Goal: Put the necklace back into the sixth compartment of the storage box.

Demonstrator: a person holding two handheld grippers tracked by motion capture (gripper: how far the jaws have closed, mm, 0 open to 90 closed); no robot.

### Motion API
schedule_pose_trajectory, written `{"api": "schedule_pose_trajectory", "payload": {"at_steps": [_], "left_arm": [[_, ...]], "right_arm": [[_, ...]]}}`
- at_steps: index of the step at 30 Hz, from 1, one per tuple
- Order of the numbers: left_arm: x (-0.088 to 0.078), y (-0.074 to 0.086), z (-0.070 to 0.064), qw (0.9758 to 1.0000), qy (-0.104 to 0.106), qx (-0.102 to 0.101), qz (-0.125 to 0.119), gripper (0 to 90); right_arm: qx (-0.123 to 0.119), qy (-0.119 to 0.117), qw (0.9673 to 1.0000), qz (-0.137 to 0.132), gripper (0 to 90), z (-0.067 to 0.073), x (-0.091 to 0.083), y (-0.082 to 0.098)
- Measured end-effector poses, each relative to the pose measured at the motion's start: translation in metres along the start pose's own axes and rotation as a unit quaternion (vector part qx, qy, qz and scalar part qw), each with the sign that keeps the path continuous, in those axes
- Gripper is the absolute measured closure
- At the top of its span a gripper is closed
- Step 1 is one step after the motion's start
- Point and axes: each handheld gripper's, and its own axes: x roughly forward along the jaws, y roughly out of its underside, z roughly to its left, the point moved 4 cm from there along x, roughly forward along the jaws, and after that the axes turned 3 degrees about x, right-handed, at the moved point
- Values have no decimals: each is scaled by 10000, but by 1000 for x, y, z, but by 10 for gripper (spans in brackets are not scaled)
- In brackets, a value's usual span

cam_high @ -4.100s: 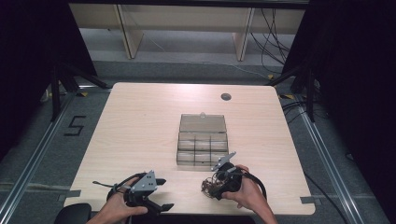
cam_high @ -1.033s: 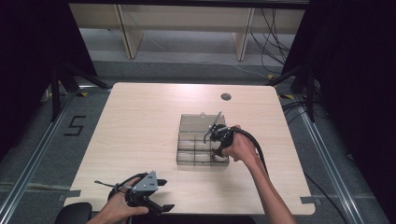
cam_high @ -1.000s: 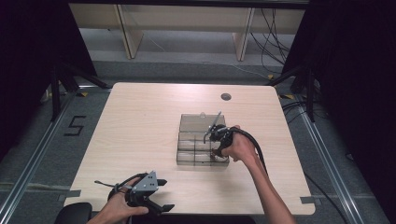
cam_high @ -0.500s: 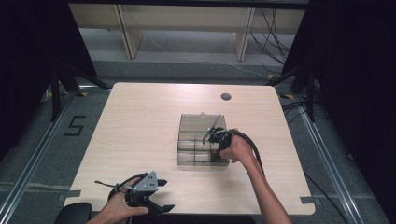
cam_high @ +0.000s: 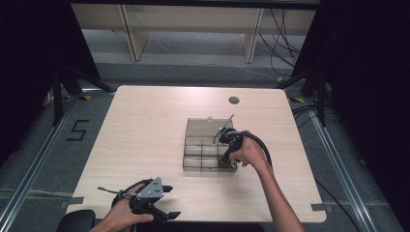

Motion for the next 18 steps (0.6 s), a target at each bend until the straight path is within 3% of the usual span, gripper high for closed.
{"api": "schedule_pose_trajectory", "payload": {"at_steps": [3,7,8,12,17,18], "left_arm": [[0,0,0,10000,3,2,-1,151],[1,0,-1,9999,89,-61,-37,151],[1,0,-1,10000,72,-25,-4,151],[0,0,0,10000,-10,-4,4,151],[-1,0,0,10000,22,20,22,151],[-1,0,0,10000,2,16,1,151]], "right_arm": [[-89,32,9998,-192,668,-1,-9,1],[15,112,9994,-341,655,-2,-17,4],[-63,121,9990,-422,648,-2,-19,4],[-2,157,9984,-549,605,0,-26,7],[-59,187,9975,-676,573,-1,-31,9],[33,214,9972,-719,543,1,-33,11]]}}
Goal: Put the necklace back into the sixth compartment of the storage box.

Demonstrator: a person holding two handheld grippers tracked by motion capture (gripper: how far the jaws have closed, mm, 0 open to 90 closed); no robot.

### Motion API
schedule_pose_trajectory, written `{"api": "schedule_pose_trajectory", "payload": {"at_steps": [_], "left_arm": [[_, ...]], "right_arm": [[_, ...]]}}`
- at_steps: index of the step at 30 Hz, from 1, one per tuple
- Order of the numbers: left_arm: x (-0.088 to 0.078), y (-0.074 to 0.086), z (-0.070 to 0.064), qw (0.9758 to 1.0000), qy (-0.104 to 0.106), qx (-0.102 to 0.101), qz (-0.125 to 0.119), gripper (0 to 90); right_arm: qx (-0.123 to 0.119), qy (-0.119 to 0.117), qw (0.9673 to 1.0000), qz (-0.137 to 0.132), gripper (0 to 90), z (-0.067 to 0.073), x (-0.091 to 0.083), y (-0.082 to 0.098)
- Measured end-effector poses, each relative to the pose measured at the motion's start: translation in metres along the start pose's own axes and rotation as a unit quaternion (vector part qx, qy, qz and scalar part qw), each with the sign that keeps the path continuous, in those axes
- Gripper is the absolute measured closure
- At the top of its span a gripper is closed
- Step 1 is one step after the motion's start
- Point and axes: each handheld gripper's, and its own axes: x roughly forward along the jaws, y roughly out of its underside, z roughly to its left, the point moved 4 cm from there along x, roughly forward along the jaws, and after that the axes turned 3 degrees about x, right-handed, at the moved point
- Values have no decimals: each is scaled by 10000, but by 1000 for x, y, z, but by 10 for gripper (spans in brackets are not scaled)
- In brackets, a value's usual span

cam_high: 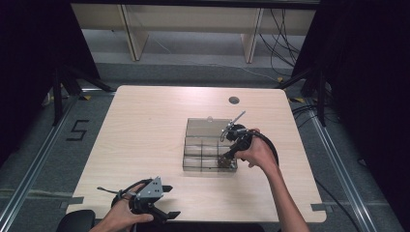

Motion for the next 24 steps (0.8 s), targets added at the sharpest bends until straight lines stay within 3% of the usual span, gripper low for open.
{"api": "schedule_pose_trajectory", "payload": {"at_steps": [5,6,8,12,13,14,19,23,24], "left_arm": [[-1,0,0,10000,20,19,31,151],[-1,0,1,10000,0,-13,14,151],[-1,0,1,10000,12,-32,-6,151],[-2,-1,2,10000,-66,-3,-17,151],[-1,0,1,10000,-66,-15,-11,151],[0,0,1,10000,-17,-35,-25,151],[-1,0,1,10000,-52,-41,-19,151],[0,0,1,10000,-27,-6,-32,151],[0,0,1,10000,-27,-6,-32,151]], "right_arm": [[-69,125,9999,-89,479,-1,-6,2],[50,13,9997,-256,441,3,-8,3],[144,-73,9994,-322,401,5,-8,5],[202,-106,9990,-379,353,6,-7,9],[355,-106,9983,-445,323,8,-7,11],[320,-133,9982,-489,312,8,-6,12],[586,-88,9971,-486,277,13,-7,18],[471,-110,9967,-654,266,14,-8,20],[703,-139,9957,-584,261,18,-9,22]]}}
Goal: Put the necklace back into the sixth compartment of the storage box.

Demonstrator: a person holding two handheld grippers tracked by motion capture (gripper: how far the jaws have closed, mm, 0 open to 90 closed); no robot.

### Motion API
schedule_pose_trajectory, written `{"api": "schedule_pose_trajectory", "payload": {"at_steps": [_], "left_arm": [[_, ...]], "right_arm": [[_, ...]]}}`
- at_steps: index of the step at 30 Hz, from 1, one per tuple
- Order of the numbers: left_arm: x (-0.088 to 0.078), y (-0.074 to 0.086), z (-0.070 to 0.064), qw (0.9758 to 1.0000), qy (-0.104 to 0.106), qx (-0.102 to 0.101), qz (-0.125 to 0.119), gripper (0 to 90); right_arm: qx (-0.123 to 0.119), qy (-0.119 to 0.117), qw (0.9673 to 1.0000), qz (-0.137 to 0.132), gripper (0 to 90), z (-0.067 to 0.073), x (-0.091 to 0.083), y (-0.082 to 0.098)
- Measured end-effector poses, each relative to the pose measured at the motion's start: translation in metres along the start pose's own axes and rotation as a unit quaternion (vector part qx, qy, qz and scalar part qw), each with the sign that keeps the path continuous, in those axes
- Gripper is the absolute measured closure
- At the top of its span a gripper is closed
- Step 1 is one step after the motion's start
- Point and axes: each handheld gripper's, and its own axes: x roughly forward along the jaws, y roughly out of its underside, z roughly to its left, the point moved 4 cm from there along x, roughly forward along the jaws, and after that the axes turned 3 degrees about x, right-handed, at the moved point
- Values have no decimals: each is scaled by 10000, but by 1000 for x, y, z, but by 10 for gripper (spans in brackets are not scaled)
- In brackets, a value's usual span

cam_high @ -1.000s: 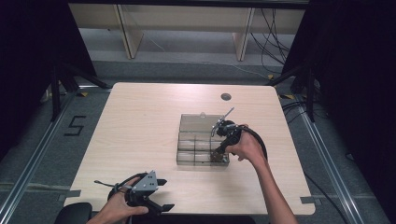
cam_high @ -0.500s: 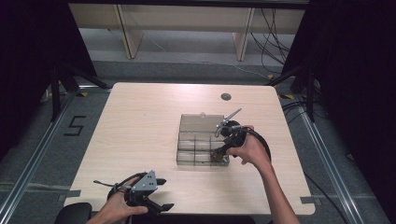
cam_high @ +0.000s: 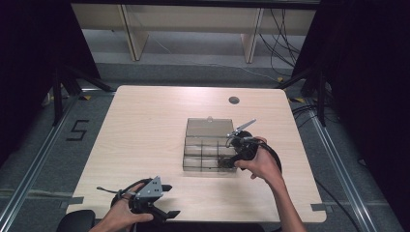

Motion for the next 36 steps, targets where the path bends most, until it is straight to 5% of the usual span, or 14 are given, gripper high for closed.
{"api": "schedule_pose_trajectory", "payload": {"at_steps": [1,9,11,16,19,24,25,27,29,30,36], "left_arm": [[0,0,0,10000,-24,-8,-5,151],[-1,0,-1,10000,-34,-46,-29,151],[-1,0,0,10000,-70,-15,16,151],[-1,0,-2,10000,-28,-66,-37,151],[-1,0,0,10000,-63,-14,3,151],[0,0,-2,10000,-1,-78,-34,151],[-1,0,0,10000,21,86,6,151],[0,0,-1,10000,-37,-34,16,151],[-1,0,1,9999,7,138,1,151],[-1,0,-2,10000,-16,-59,-34,151],[-1,0,-1,10000,-24,-65,-42,151]], "right_arm": [[-235,-8,9997,-106,257,-3,1,-1],[-53,105,9997,-204,218,0,-1,4],[-78,47,9990,-434,213,1,1,6],[38,-31,9988,-484,209,1,1,11],[-110,-40,9980,-618,201,-1,0,12],[0,-69,9979,-640,191,1,-1,16],[-29,-27,9978,-662,191,0,0,16],[155,-74,9980,-612,184,4,1,17],[57,-48,9981,-617,179,3,0,19],[57,-48,9981,-617,179,3,0,19],[27,-72,9979,-648,180,7,-2,24]]}}
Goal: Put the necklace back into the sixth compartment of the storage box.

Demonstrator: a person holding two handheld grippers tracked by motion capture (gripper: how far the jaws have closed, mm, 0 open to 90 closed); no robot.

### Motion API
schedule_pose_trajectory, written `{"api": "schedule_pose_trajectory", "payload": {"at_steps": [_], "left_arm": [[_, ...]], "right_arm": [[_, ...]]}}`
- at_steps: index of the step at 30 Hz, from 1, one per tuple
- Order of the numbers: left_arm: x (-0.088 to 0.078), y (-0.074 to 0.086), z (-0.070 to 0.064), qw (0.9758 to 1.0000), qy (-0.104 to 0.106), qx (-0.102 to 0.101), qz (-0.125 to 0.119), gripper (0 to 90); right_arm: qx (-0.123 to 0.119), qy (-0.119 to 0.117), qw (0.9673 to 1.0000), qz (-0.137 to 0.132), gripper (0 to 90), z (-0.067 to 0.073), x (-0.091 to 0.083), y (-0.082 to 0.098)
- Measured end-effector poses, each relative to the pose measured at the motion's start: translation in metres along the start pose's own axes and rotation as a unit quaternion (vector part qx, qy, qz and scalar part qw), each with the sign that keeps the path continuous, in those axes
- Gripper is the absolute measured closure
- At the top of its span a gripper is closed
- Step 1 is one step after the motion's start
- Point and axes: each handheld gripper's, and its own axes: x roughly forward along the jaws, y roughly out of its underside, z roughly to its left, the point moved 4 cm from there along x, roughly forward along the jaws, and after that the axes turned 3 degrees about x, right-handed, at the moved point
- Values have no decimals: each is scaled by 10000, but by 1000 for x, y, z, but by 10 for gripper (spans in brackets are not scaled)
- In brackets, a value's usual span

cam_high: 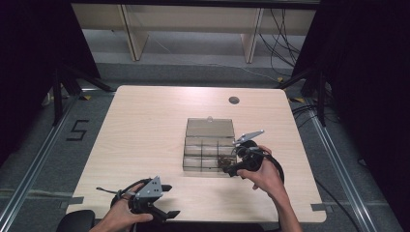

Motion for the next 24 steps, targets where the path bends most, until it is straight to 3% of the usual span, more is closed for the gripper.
{"api": "schedule_pose_trajectory", "payload": {"at_steps": [9,12,13,14,18,23,24], "left_arm": [[0,0,0,10000,-5,-3,2,151],[-1,0,1,10000,-8,12,32,151],[-1,0,3,9999,-7,125,37,151],[-1,0,2,10000,-12,-30,5,151],[-1,0,3,9999,-2,124,34,151],[-1,0,1,10000,-12,3,22,151],[-1,0,2,9999,-4,100,22,151]], "right_arm": [[-43,13,10000,-58,174,7,-1,7],[-165,16,9998,-102,183,7,-1,8],[-143,51,9997,-165,184,9,1,8],[-136,-28,9999,-75,184,11,-1,8],[-178,-64,9998,-117,181,13,-1,9],[-321,-92,9993,-195,181,16,-3,13],[-326,-89,9992,-226,181,16,-3,14]]}}
